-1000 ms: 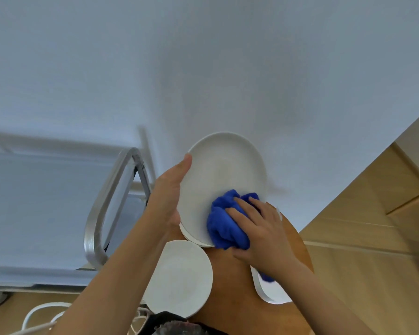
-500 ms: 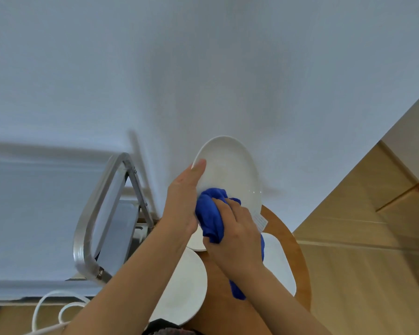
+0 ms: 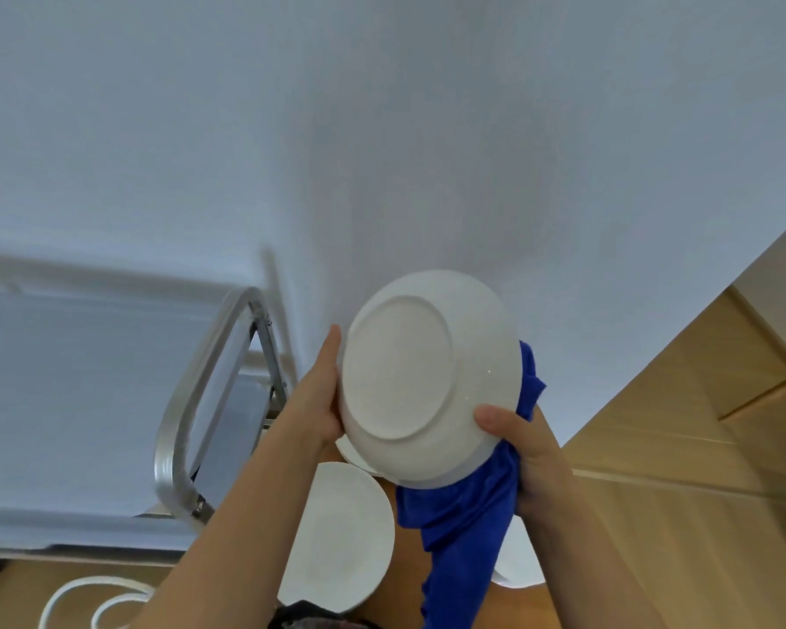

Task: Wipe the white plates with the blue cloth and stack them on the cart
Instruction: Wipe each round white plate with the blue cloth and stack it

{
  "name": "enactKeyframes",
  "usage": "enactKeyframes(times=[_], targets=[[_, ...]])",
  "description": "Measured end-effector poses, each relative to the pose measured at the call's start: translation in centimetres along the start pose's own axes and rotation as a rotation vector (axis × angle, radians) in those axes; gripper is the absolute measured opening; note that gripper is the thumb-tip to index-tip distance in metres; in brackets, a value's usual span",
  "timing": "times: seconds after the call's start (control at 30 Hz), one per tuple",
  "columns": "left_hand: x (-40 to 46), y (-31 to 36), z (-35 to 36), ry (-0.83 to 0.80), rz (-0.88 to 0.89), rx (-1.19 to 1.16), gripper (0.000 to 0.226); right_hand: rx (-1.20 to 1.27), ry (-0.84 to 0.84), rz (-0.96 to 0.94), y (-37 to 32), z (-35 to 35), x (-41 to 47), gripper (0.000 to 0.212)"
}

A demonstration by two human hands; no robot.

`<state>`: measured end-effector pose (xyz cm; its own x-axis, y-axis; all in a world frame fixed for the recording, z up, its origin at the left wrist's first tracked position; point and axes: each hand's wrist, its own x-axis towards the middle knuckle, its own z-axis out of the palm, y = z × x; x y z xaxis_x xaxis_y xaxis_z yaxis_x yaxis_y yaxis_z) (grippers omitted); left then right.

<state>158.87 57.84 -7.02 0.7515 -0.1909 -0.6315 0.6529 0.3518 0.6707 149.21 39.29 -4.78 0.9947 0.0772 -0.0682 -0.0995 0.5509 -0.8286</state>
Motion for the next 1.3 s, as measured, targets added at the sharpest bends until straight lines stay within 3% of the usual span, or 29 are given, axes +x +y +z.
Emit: enactKeyframes(times=[0.13,0.27,0.33,0.47,0.57,0.63,0.8,0.93,1.03,1.3], targets=[[-0.4,0.4,-0.3,0.196,0.125,-0.109,0.044,-0.183,0.082,0.062,0.1,-1.8,-0.2,0.055],[-0.7,2.0,-1.4,0.446,0.441,0.180,0.051,-0.754,0.677,-0.052,0.1,-3.5,-0.2,0.024],[-0.8,2.4,-1.6,0.497,0.657,0.381,0.057,-0.797,0.765,-0.247,-0.4,-2.8,0.1,0.026],[-1.4,2.1,0.8,0.512,0.860,0.632,0.059,-0.976,0.518,-0.530,-1.3,2.5,1.3,0.056],[-1.9,1.0,2.1,0.435,0.931,0.687,0.054,-1.417,0.156,-0.427,0.5,6.3,2.3,0.088],[-2.3,0.5,2.1,0.379,0.942,0.677,0.054,-1.541,0.060,-0.326,1.0,6.6,2.8,0.088],[-3.5,-0.3,2.0,0.375,1.000,0.866,0.054,-1.504,0.075,-0.311,-0.8,5.1,4.3,0.080],[-3.6,-0.3,2.0,0.363,1.008,0.809,0.052,-1.418,0.107,-0.454,-1.3,5.7,4.9,0.076],[-3.8,0.1,2.1,0.351,1.008,0.768,0.053,-1.317,0.121,-0.461,-1.7,5.4,5.5,0.074],[-4.9,1.2,1.1,0.367,0.921,0.443,0.060,-0.710,0.171,-0.266,-3.7,0.7,6.4,0.090]])
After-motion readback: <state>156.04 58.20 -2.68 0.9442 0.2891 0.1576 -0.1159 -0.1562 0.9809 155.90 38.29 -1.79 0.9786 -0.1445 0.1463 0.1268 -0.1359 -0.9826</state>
